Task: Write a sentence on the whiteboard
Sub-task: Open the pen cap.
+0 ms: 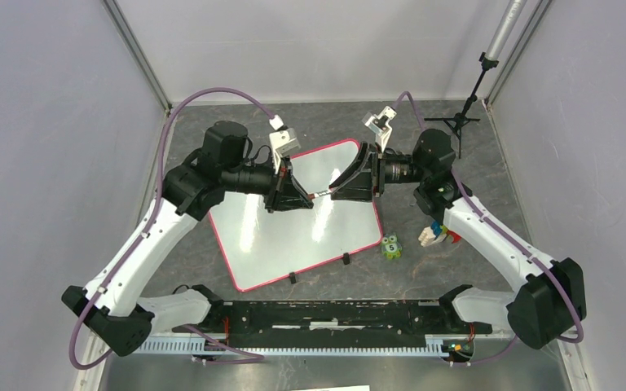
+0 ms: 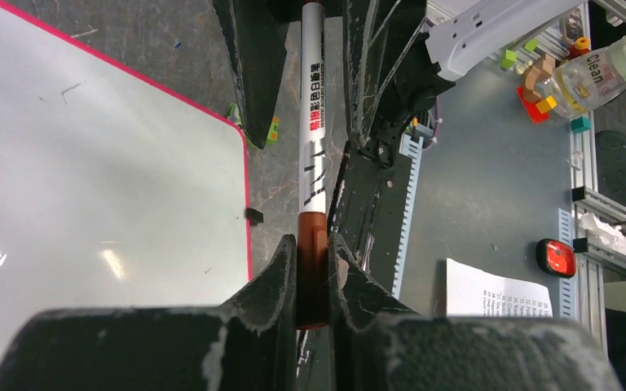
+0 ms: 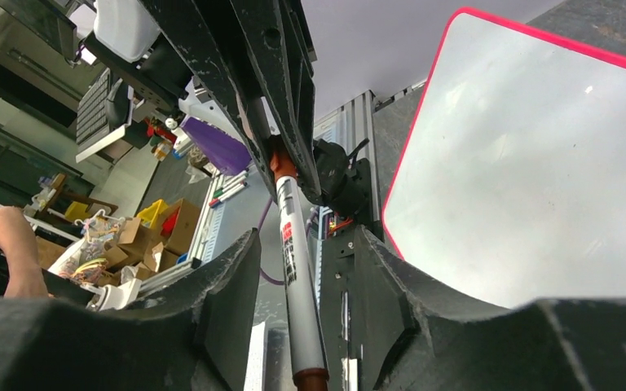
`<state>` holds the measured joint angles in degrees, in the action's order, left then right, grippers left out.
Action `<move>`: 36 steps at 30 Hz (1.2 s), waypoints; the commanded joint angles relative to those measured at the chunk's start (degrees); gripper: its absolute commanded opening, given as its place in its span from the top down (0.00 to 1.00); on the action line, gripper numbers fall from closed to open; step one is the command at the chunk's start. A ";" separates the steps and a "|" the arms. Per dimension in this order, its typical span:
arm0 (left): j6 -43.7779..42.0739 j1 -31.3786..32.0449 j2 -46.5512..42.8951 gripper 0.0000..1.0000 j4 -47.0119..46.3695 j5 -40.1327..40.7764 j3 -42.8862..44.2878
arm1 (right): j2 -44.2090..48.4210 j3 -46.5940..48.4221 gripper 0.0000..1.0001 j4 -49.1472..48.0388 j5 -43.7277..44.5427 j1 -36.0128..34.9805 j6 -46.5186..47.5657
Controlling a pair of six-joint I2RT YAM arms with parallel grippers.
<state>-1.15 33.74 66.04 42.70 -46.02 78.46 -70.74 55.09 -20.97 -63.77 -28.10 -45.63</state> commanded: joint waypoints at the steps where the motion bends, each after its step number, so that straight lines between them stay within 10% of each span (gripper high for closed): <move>1: -4.11 1.14 0.71 0.98 3.08 0.48 2.67 | 1.86 3.00 0.45 0.50 0.67 -0.29 1.96; 36: -3.67 1.82 4.89 0.97 1.51 2.43 4.04 | 1.92 3.25 0.71 5.42 -1.39 -4.07 6.74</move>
<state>-2.68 35.48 69.78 47.53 -44.31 80.14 -70.22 55.40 -14.35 -62.89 -30.50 -39.53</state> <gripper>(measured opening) 0.169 0.325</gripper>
